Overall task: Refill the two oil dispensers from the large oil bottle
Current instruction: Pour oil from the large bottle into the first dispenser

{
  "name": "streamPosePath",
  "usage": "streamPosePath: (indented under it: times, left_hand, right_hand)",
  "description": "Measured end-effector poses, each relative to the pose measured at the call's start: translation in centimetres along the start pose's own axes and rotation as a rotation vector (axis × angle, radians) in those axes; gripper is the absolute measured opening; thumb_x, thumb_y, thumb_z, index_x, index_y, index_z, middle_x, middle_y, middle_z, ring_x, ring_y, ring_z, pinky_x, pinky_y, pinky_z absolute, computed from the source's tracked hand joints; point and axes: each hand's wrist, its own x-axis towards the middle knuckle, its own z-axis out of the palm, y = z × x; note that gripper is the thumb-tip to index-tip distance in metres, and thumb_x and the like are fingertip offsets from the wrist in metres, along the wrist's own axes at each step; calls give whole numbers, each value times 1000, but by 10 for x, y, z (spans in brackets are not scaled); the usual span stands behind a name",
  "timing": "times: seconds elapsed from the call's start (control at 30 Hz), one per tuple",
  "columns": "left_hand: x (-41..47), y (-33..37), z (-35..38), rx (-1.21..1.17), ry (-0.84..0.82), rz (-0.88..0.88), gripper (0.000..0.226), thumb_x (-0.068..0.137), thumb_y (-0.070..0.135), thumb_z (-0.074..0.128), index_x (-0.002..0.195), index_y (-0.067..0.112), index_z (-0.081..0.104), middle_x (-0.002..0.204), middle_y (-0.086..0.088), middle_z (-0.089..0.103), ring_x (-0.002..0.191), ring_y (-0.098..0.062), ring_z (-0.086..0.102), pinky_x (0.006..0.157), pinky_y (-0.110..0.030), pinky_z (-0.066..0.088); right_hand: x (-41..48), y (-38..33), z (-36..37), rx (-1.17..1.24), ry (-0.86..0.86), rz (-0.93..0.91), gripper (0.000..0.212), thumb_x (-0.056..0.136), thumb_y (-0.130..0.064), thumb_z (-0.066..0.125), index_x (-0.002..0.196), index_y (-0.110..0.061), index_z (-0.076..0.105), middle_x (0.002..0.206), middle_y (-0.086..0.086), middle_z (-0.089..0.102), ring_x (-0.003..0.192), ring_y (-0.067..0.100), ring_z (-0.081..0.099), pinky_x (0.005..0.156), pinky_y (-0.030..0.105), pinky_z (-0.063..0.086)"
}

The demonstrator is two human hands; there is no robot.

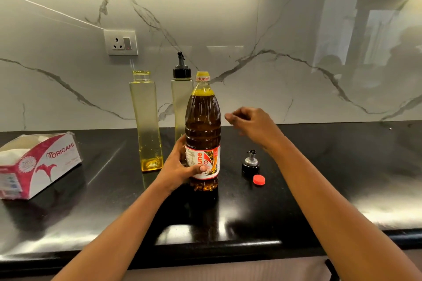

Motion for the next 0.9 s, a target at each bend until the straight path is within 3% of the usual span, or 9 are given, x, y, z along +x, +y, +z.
streamPosePath:
  times: [0.07, 0.2, 0.33, 0.43, 0.5, 0.57, 0.63, 0.73, 0.9]
  left_hand:
    - [-7, 7, -6, 59, 141, 87, 112, 42, 66, 84, 139, 38, 36, 122, 7, 60, 110, -8, 61, 89, -28, 52]
    - [-18, 22, -26, 177, 604, 368, 58, 65, 67, 72, 115, 43, 54, 95, 12, 65, 86, -8, 65, 72, -19, 54]
    - [-4, 31, -64, 248, 818, 390, 60, 73, 54, 72, 123, 37, 46, 117, 4, 53, 103, -16, 54, 80, -30, 48]
    - [22, 35, -94, 178, 787, 203, 76, 71, 52, 72, 135, 34, 34, 135, -1, 41, 121, -18, 43, 95, -41, 45]
    - [39, 36, -105, 112, 688, 86, 96, 66, 60, 75, 143, 30, 27, 144, -8, 37, 129, -24, 39, 104, -48, 40]
    - [52, 35, -112, 26, 550, 18, 123, 48, 75, 75, 147, 26, 21, 144, -12, 39, 127, -25, 44, 102, -44, 43]
    - [60, 30, -114, 40, 449, -17, 137, 34, 84, 71, 147, 24, 23, 134, -7, 48, 116, -21, 51, 91, -34, 48]
    - [68, 14, -114, 64, 405, -15, 127, 32, 86, 71, 137, 23, 38, 115, -1, 61, 102, -19, 62, 90, -38, 52]
    - [62, 5, -108, -21, 437, 56, 103, 36, 82, 74, 113, 18, 54, 103, -7, 63, 84, -13, 67, 72, -30, 56]
  right_hand:
    - [15, -23, 6, 122, -48, -7, 46, 85, -54, 55, 112, -17, 60, 105, -3, 64, 98, 13, 59, 85, 30, 50]
    - [43, -55, 17, 319, -157, 70, 51, 83, -53, 58, 117, -15, 58, 112, 2, 64, 107, 18, 57, 91, 33, 46]
    - [61, -67, 26, 430, -229, 158, 42, 78, -46, 69, 108, -18, 61, 106, 5, 66, 102, 21, 61, 92, 36, 48]
    - [68, -70, 32, 487, -198, 212, 50, 74, -37, 75, 115, -11, 61, 105, 11, 67, 100, 26, 63, 89, 40, 51]
    - [70, -71, 34, 508, -159, 243, 42, 73, -31, 74, 108, -9, 65, 97, 10, 69, 91, 25, 65, 78, 36, 54]
    - [72, -73, 34, 517, -124, 242, 27, 74, -26, 71, 96, -10, 70, 85, 5, 70, 79, 19, 66, 61, 28, 51]
    - [72, -75, 35, 524, -103, 230, 19, 75, -23, 69, 89, -10, 71, 81, 4, 69, 74, 16, 65, 56, 25, 48]
    - [71, -79, 40, 532, -54, 211, 11, 77, -20, 67, 83, -11, 69, 83, 5, 68, 81, 19, 63, 64, 30, 49]
    - [69, -79, 45, 510, 45, 182, 12, 79, -24, 66, 73, -13, 68, 77, 1, 67, 81, 19, 62, 72, 33, 50]
